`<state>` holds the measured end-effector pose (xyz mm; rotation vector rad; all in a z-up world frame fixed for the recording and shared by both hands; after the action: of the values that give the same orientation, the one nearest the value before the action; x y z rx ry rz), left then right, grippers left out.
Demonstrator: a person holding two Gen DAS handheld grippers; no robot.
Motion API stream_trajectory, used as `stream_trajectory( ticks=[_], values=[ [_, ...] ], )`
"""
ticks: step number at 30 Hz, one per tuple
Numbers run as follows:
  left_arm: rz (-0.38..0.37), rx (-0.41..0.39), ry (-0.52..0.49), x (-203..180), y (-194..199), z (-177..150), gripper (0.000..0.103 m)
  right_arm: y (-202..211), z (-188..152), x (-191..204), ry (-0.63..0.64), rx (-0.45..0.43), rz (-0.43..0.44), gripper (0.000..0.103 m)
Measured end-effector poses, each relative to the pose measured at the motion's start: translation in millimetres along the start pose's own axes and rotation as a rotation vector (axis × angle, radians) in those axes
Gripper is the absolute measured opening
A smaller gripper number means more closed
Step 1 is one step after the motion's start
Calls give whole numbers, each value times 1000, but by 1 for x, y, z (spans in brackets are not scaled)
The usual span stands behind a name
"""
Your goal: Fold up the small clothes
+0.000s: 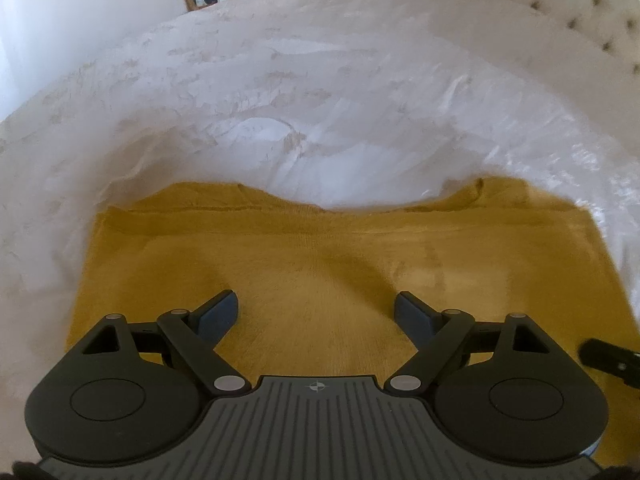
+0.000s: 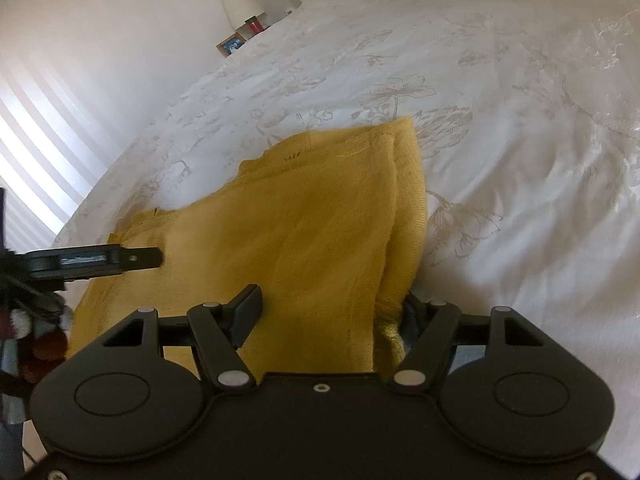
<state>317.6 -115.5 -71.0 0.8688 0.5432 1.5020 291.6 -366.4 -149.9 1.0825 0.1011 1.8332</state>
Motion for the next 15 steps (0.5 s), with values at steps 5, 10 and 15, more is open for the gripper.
stream_trajectory(
  ticks=[5, 10, 15],
  values=[
    [28, 19, -19, -8, -10, 1, 87, 1, -1, -1, -1, -2, 6, 71],
    [41, 27, -37, -11, -15, 3, 88, 2, -1, -1, -1, -4, 10, 71],
    [49, 33, -37, -14, -18, 4, 89, 2, -1, -1, -1, -1, 7, 71]
  ],
)
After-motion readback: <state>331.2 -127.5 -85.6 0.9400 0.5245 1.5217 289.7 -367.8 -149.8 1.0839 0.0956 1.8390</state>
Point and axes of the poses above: each gripper's, at about its wrist camera, not at the fingertips, and y roughly against the way its jaws point, x to its left, z to its top, the point moved 2 cm from there along -y, roughly the way its jaws point, and after that the axes turned 11 degrees about z, right-handed, at the moved point
